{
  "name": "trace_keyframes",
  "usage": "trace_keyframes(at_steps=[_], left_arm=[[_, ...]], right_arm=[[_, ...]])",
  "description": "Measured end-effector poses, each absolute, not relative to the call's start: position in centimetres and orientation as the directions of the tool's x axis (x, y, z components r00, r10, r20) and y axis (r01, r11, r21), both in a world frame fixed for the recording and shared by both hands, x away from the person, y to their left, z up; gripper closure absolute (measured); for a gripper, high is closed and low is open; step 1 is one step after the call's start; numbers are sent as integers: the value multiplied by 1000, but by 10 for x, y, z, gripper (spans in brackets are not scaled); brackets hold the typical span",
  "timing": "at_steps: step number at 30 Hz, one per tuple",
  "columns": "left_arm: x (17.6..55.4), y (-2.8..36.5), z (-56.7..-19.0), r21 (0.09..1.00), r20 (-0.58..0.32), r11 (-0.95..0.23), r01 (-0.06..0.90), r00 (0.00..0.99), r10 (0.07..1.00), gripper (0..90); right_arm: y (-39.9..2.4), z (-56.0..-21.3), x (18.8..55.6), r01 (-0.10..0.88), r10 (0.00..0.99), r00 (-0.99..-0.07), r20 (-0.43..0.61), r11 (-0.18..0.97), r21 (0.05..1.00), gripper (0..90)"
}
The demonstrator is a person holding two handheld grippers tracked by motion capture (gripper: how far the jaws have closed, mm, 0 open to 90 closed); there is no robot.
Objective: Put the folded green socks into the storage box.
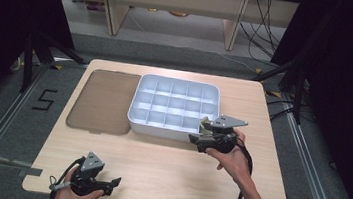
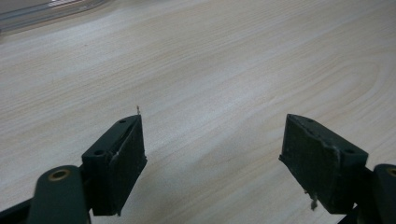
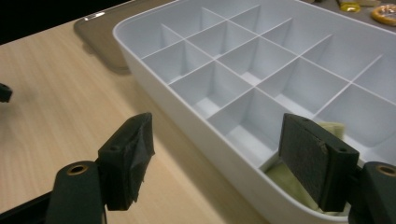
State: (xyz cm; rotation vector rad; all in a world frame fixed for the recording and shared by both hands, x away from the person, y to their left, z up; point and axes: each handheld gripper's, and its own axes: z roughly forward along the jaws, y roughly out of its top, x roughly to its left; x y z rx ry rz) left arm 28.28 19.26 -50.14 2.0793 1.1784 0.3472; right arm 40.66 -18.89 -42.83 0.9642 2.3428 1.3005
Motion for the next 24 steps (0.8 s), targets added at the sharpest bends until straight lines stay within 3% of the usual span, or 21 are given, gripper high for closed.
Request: trace_keyframes(at_steps=[24], left_arm=[[276, 189, -501, 707, -112, -335, 623, 566, 817, 210]], right_arm=[[-186, -450, 370, 401, 604, -794, 75, 426, 811, 217]])
